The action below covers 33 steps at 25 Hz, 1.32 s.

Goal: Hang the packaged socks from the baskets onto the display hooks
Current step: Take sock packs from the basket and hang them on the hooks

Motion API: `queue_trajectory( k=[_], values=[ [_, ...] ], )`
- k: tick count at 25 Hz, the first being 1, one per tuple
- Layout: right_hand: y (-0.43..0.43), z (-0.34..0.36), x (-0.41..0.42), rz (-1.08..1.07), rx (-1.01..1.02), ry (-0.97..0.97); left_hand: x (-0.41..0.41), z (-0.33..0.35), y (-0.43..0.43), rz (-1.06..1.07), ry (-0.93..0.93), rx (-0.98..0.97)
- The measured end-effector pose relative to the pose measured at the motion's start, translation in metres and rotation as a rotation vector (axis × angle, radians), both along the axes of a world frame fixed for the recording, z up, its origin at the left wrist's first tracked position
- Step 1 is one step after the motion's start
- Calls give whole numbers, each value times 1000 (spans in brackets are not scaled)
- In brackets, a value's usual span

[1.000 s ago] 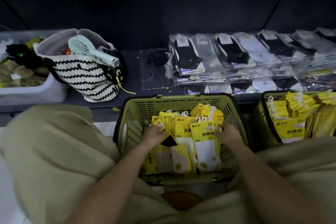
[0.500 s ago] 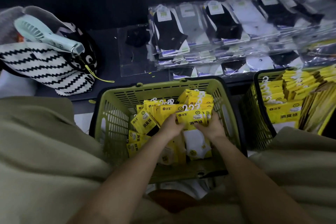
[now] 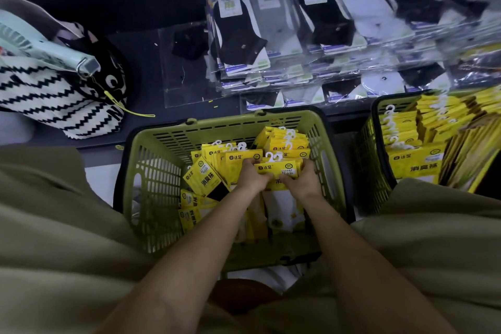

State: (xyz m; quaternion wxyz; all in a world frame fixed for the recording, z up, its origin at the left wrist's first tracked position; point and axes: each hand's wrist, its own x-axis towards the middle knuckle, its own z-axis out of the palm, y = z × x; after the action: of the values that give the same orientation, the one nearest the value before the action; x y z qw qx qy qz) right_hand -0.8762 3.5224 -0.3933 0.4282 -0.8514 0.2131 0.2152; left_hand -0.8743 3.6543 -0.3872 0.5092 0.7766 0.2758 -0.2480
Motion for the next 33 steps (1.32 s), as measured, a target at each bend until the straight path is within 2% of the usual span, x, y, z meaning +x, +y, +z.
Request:
queue_trajectory(
  k=[4,8,10,13,16,20,23,28,33],
  values=[
    [5,16,1,11,-33,-14,-2,16,11,-7,42,-82],
    [19,49,8,35,-113,-286,7,48,31,77,-92,-221],
    [24,73,20,-11,-37,-389,16,69,40,73,-192,-303],
    [31,111,40,-56,183,-448,31,103,52,81,-369,-380],
    [45,145,58,22,330,-506,48,135,70,120,-419,-444],
    [67,182,82,156,402,-534,59,170,107,36,-481,-451],
    [87,213,99,269,430,-516,66,198,134,87,-560,-405],
    [123,264,123,138,380,-598,77,242,162,162,-711,-410],
    [136,291,122,157,401,-632,79,266,172,139,-774,-457]
  ],
)
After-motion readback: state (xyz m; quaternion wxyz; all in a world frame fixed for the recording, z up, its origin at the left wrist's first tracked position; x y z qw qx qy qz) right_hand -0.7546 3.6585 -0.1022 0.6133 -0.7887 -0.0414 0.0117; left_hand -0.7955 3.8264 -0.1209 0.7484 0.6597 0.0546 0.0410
